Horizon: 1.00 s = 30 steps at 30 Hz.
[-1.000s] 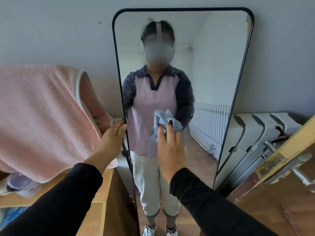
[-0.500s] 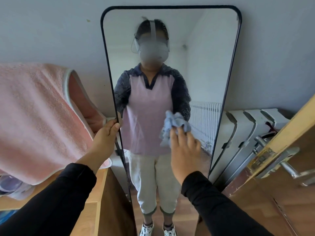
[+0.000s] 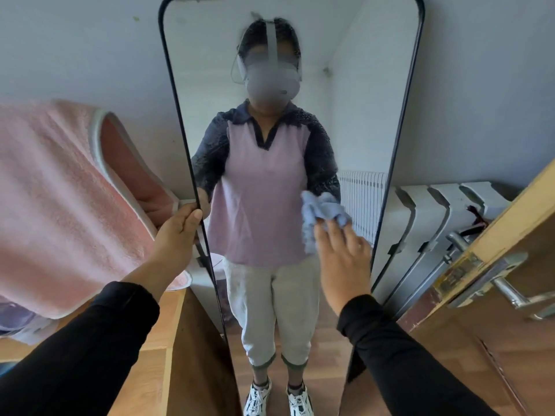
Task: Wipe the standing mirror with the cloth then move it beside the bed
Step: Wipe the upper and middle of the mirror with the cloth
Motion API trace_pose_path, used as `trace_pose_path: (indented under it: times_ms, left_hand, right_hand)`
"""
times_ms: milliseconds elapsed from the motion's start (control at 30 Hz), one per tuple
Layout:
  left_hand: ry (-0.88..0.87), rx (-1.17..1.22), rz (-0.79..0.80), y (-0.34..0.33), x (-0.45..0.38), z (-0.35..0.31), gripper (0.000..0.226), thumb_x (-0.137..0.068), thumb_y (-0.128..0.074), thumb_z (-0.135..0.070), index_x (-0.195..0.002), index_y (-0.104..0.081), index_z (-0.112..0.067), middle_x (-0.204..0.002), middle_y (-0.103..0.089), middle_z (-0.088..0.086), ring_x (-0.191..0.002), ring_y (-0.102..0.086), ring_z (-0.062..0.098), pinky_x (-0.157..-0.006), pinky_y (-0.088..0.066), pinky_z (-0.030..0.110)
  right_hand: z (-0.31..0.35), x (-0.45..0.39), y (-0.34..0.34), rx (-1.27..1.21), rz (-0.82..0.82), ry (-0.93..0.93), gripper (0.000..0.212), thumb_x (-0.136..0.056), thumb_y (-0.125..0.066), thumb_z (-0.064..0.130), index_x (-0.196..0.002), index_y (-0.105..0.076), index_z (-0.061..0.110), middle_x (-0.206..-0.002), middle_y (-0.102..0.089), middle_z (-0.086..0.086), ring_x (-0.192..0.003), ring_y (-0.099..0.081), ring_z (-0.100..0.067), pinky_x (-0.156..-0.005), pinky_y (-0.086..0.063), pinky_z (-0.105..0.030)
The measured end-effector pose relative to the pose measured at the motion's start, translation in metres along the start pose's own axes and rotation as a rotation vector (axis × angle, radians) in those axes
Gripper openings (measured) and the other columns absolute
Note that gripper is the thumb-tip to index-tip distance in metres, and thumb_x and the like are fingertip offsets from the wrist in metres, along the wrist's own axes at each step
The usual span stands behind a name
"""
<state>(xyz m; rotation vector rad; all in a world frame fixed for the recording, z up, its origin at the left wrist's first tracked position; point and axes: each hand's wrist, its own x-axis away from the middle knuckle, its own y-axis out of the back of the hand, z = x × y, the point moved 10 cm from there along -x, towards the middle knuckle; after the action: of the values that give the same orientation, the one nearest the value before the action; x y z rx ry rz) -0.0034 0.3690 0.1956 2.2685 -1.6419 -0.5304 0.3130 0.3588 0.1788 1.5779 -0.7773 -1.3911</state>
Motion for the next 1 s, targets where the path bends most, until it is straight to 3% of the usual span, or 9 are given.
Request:
trace_pose_path:
  times_ms: [167, 233, 367, 467, 567, 667, 767, 900, 1000]
  left_hand:
    - [0.0, 0.0, 0.001, -0.003, 0.003, -0.004, 0.023, -0.094, -0.04, -0.048, -0.09, -0.062, -0.056, -0.089, -0.063, -0.002, -0.098, -0.063, 0.039, -0.091, -0.052, 0.059]
    - [0.003, -0.003, -0.008, -0.001, 0.002, -0.003, 0.022, -0.091, -0.04, -0.051, -0.089, -0.061, -0.056, -0.091, -0.062, 0.004, -0.096, -0.062, 0.04, -0.09, -0.052, 0.061]
    - [0.007, 0.009, 0.003, -0.002, 0.003, -0.006, 0.026, -0.096, -0.041, -0.045, -0.086, -0.06, -0.06, -0.093, -0.059, 0.012, -0.091, -0.06, 0.036, -0.091, -0.052, 0.061]
    - [0.012, 0.02, 0.012, -0.002, 0.005, -0.008, 0.04, -0.105, -0.041, -0.032, -0.084, -0.06, -0.06, -0.093, -0.056, 0.009, -0.089, -0.057, 0.025, -0.091, -0.053, 0.058]
    - [0.028, 0.033, 0.017, -0.002, 0.006, -0.006, 0.033, -0.104, -0.041, -0.033, -0.088, -0.062, -0.053, -0.093, -0.058, 0.008, -0.09, -0.059, 0.023, -0.092, -0.054, 0.058]
    - [0.05, 0.046, -0.008, -0.002, 0.006, -0.006, 0.03, -0.106, -0.041, -0.028, -0.091, -0.06, -0.046, -0.089, -0.06, -0.005, -0.084, -0.058, 0.016, -0.093, -0.052, 0.057]
    - [0.048, 0.055, -0.024, -0.002, 0.008, -0.01, 0.034, -0.106, -0.042, -0.027, -0.089, -0.061, -0.05, -0.089, -0.058, -0.01, -0.084, -0.057, 0.016, -0.094, -0.052, 0.057]
    - [0.038, 0.064, -0.008, -0.002, 0.009, -0.01, 0.037, -0.101, -0.043, -0.035, -0.085, -0.062, -0.063, -0.091, -0.061, -0.001, -0.094, -0.06, 0.026, -0.093, -0.052, 0.059]
    - [0.04, 0.068, -0.007, -0.005, 0.01, -0.013, 0.041, -0.107, -0.041, -0.026, -0.087, -0.063, -0.055, -0.091, -0.059, -0.004, -0.087, -0.06, 0.016, -0.095, -0.053, 0.053]
  right_hand:
    - [-0.03, 0.01, 0.003, -0.037, -0.072, -0.311, 0.062, -0.089, -0.057, 0.001, -0.148, -0.039, 0.007, -0.154, -0.038, -0.014, -0.125, -0.04, -0.038, -0.096, -0.043, -0.051]
    - [0.003, 0.006, 0.004, -0.034, -0.069, -0.224, 0.061, -0.09, -0.049, 0.003, -0.149, -0.035, 0.004, -0.156, -0.034, -0.019, -0.128, -0.041, -0.042, -0.099, -0.047, -0.05]
    - [0.078, 0.017, -0.021, -0.046, -0.007, 0.195, 0.064, -0.092, -0.049, 0.006, -0.153, -0.031, 0.006, -0.158, -0.032, -0.017, -0.138, -0.037, -0.046, -0.112, -0.037, -0.055]
    - [0.062, 0.018, -0.021, -0.007, -0.023, 0.234, 0.06, -0.09, -0.052, 0.006, -0.149, -0.04, 0.012, -0.155, -0.039, -0.01, -0.137, -0.037, -0.044, -0.112, -0.033, -0.06]
    - [0.012, 0.016, -0.019, 0.026, 0.025, 0.124, 0.061, -0.089, -0.047, 0.005, -0.147, -0.036, 0.015, -0.158, -0.034, -0.009, -0.139, -0.036, -0.043, -0.105, -0.037, -0.058]
    - [-0.035, 0.016, -0.012, -0.022, -0.028, -0.116, 0.06, -0.087, -0.056, 0.0, -0.144, -0.041, 0.015, -0.151, -0.041, -0.008, -0.128, -0.044, -0.038, -0.097, -0.039, -0.051]
    - [-0.03, 0.016, -0.005, -0.073, -0.122, -0.234, 0.065, -0.085, -0.058, -0.005, -0.146, -0.041, 0.008, -0.153, -0.04, -0.012, -0.124, -0.04, -0.038, -0.098, -0.044, -0.051]
    - [0.046, 0.017, -0.015, -0.078, -0.099, 0.126, 0.067, -0.079, -0.058, 0.001, -0.144, -0.045, 0.009, -0.149, -0.046, -0.015, -0.117, -0.045, -0.039, -0.092, -0.052, -0.047]
    - [0.06, 0.023, -0.019, -0.043, -0.104, 0.251, 0.064, -0.085, -0.055, 0.003, -0.147, -0.045, 0.017, -0.141, -0.055, -0.006, -0.117, -0.043, -0.034, -0.091, -0.048, -0.045]
